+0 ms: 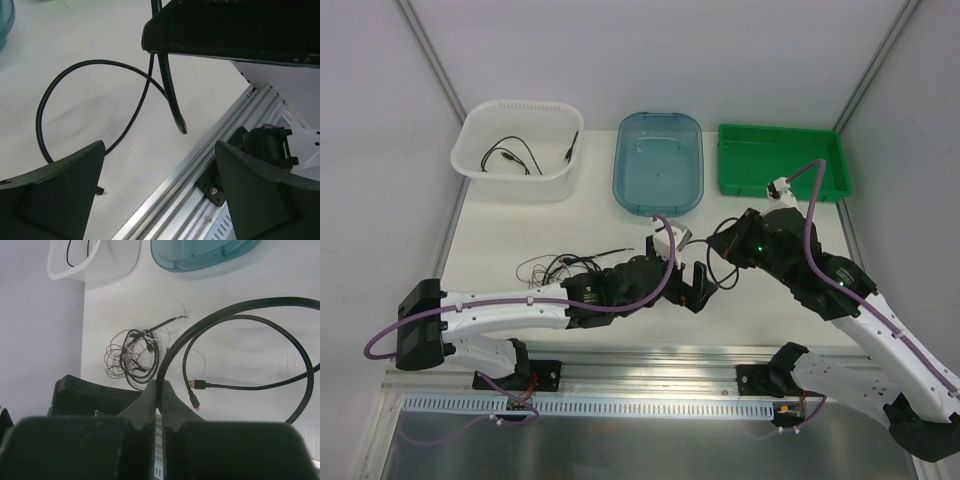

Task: Untangle the cables

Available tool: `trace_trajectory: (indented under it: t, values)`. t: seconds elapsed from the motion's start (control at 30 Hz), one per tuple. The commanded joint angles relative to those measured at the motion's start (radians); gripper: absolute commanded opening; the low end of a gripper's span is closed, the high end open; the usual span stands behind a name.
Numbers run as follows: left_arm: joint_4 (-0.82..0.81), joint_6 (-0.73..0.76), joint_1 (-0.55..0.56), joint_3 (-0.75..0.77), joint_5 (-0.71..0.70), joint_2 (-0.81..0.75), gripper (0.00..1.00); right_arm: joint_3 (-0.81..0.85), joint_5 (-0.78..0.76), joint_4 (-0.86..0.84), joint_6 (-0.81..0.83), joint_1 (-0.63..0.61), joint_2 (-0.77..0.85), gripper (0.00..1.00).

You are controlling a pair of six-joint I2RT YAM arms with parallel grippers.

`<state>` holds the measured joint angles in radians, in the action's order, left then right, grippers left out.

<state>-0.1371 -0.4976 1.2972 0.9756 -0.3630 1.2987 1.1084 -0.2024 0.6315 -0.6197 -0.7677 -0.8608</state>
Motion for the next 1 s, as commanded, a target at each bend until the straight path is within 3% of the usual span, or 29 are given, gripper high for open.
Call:
trace_trajectory:
  t: [0.0,0.17,0.27,0.3,0.33,0.47,0.53,0.63,0.67,0.73,0.83,0.97]
  values:
    - [-0.186,0.114,0.013,0.038,-0.044,0.025,0.91,0.013,-0.022,-0.062,-0.069,-0.007,0.029,0.01]
    - [-0.209,0.157,0.013,0.060,-0.076,0.070,0.85,0.010,-0.002,-0.075,-0.081,-0.008,0.042,0.02]
    - [-0.248,0.177,0.013,0.060,-0.083,0.094,0.71,-0.005,0.017,-0.088,-0.095,-0.013,0.046,0.03]
    - [-0.251,0.179,0.013,0.061,-0.088,0.102,0.65,-0.008,0.015,-0.090,-0.095,-0.015,0.048,0.03]
    - [-0.256,0.180,0.013,0.063,-0.090,0.105,0.48,-0.015,0.015,-0.092,-0.098,-0.016,0.051,0.03]
    - [-0.265,0.176,0.013,0.060,-0.083,0.102,0.04,-0.024,0.011,-0.087,-0.094,-0.018,0.066,0.07]
    - [-0.265,0.174,0.014,0.052,-0.083,0.087,0.00,-0.025,-0.008,-0.064,-0.078,-0.018,0.081,0.11]
    - [-0.263,0.171,0.013,0.032,-0.090,0.057,0.00,-0.019,-0.045,-0.027,-0.039,-0.018,0.106,0.36]
    - [-0.259,0.169,0.013,0.029,-0.093,0.042,0.00,-0.012,-0.055,-0.020,-0.026,-0.016,0.114,0.53]
    - [-0.227,0.163,0.010,0.032,-0.108,0.025,0.00,0.002,-0.081,0.020,0.030,-0.018,0.138,0.74]
    - [-0.135,0.159,-0.015,0.072,-0.091,0.002,0.00,0.066,-0.129,0.103,0.133,-0.018,0.173,0.91]
    - [-0.061,0.145,-0.087,0.113,-0.012,-0.053,0.00,0.133,-0.178,0.171,0.262,-0.018,0.246,1.00]
